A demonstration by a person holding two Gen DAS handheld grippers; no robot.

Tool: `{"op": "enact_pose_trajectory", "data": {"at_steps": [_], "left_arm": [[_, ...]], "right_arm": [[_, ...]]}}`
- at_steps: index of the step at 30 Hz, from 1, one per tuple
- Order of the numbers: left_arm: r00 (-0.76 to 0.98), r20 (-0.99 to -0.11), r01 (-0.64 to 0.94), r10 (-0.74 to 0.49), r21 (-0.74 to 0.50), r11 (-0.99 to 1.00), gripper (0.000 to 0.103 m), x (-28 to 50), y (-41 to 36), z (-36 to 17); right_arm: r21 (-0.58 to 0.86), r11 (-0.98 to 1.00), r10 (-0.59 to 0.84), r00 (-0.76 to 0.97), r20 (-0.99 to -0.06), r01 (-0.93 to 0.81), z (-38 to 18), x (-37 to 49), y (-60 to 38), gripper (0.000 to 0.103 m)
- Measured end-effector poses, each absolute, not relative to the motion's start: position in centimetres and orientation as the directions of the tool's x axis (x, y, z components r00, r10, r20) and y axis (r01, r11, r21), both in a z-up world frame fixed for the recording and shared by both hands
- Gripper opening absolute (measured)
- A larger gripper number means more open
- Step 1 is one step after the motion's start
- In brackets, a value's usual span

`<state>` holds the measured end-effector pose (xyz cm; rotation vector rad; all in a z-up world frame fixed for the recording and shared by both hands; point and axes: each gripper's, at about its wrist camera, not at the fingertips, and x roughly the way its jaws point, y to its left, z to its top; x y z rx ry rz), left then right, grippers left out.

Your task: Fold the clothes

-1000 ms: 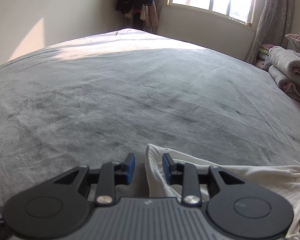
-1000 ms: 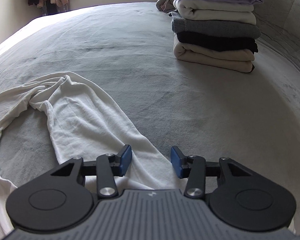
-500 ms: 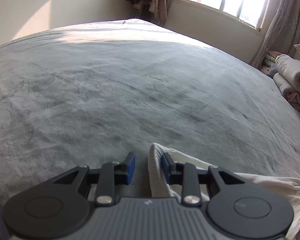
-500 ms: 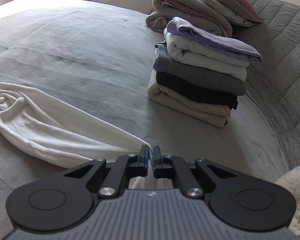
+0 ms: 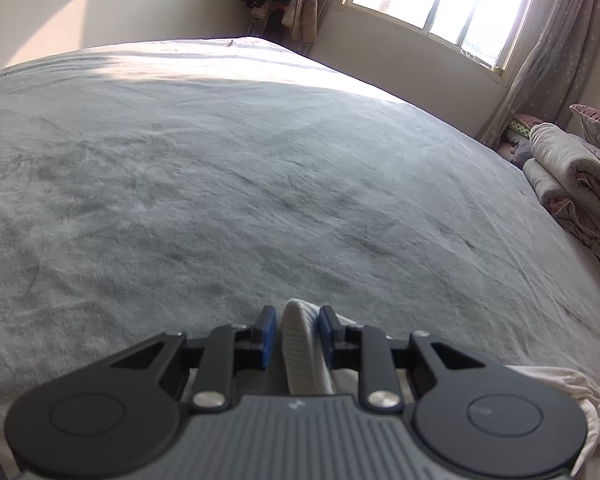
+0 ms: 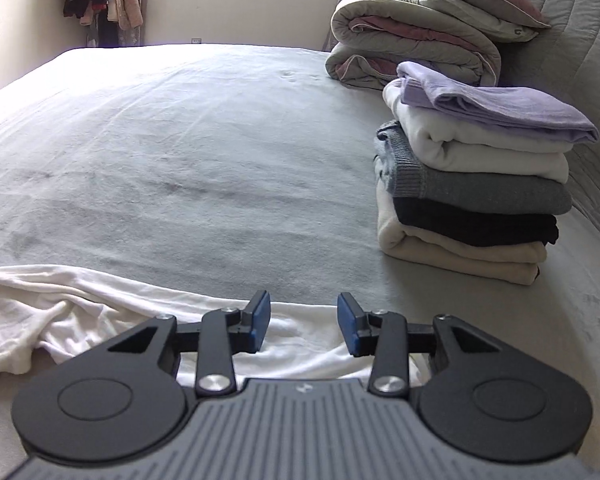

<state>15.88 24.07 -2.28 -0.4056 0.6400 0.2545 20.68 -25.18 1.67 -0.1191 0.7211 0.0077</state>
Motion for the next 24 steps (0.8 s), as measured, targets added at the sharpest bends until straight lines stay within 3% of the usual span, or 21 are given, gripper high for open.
{"op": "enact_pose_trajectory", "data": {"at_steps": [3, 12, 20, 24], "left_arm": [[0.779, -0.617, -0.347, 0.106, -0.285, 0.893, 0.014, 15.8, 24.1, -2.2], [0.785, -0.611, -0.332, 0.101, -0.279, 0.901, 0.013, 15.7, 24.1, -2.0], [0.784, -0.614, -0.325, 0.088, -0.286, 0.901, 0.013, 15.9, 24.3, -2.3], [0.787, -0.612, -0.329, 0.08, -0.307, 0.893, 0.013, 15.9, 24.6, -2.2]], "right_arm": [[-0.073, 0.987, 0.059, 0.748, -0.661, -0.143, 1.8, 21.5, -22.0, 0.041], [-0.102, 0.899, 0.24, 0.675, -0.698, -0.425, -0.6, 24.4, -11.8, 0.041], [-0.098, 0.843, 0.299, 0.613, -0.731, -0.528, -1.4, 25.6, -8.7, 0.041], [-0.029, 0.83, 0.367, 0.584, -0.724, -0.557, -0.8, 25.6, -8.7, 0.041]]}}
